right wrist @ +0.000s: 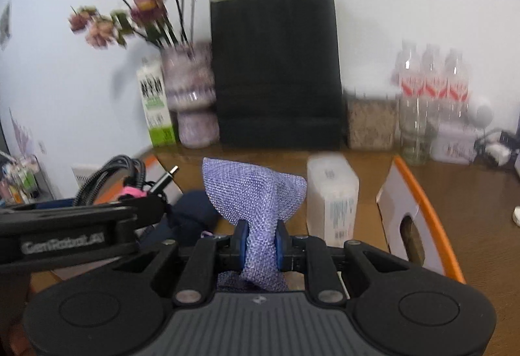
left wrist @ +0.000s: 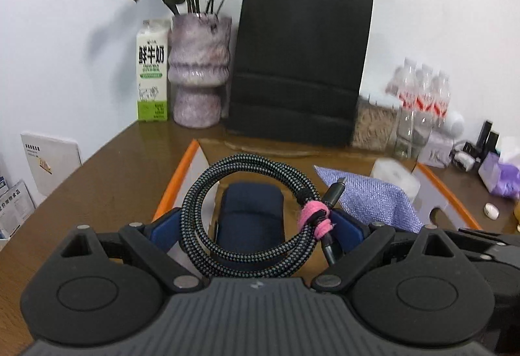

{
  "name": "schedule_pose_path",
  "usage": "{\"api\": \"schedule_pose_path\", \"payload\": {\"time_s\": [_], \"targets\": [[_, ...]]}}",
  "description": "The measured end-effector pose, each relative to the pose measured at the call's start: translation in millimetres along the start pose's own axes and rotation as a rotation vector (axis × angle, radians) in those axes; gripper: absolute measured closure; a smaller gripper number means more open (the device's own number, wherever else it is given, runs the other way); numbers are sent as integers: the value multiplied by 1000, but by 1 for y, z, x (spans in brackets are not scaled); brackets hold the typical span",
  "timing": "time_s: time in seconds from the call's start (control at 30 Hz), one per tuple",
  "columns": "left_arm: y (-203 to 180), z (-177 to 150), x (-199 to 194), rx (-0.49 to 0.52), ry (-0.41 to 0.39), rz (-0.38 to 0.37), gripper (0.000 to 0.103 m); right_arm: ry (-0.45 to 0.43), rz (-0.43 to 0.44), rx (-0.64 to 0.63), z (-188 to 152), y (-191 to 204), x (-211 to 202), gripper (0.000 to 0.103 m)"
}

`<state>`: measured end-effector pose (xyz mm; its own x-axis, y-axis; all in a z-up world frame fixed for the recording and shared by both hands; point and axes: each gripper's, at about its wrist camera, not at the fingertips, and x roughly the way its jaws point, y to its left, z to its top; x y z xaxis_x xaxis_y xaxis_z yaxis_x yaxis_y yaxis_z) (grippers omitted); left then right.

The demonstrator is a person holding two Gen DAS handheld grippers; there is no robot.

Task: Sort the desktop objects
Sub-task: 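Carry the braided cable and purple cloth into the cardboard box and open both grippers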

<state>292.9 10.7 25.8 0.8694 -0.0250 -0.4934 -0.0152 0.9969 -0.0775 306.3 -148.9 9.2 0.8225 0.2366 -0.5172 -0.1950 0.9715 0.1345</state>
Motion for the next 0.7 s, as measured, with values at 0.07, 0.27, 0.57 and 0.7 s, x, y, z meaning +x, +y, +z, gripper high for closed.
{"api": "schedule_pose_path", "payload": {"time_s": [0.07, 0.27, 0.57, 0.7], "targets": [[-3, -3, 5, 24, 16, 22, 7, 33, -19, 21, -3, -4, 7, 88], [-7, -10, 20, 47, 79, 56, 7, 39, -95, 39, -6, -8, 6, 88], [-8, -14, 26, 56, 101, 71, 7, 55, -153, 54, -9, -15, 11, 88], [-9, -15, 25, 67, 98, 74, 6, 54, -145, 48, -9, -13, 10, 84]]}}
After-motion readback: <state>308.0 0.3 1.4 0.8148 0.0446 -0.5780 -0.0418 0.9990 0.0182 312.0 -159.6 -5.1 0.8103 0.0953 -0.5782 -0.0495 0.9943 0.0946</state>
